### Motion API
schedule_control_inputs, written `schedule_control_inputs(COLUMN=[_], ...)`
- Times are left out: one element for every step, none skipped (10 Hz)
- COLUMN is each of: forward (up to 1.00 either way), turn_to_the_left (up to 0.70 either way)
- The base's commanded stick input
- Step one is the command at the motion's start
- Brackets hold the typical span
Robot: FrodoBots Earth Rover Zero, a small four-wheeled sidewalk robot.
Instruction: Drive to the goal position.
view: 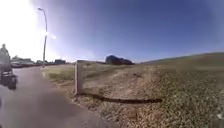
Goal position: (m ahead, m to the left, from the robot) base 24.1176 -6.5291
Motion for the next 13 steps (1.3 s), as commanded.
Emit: schedule_control_inputs(forward=[0.7,0.7,0.7,0.7,0.7,0.7,0.7,0.7,0.7,0.7,0.7,0.7,0.7], turn_to_the_left=[-0.35,-0.35,-0.35,-0.35,-0.35,-0.35,-0.35,-0.35,-0.24,0.0,0.0,0.0,0.0])
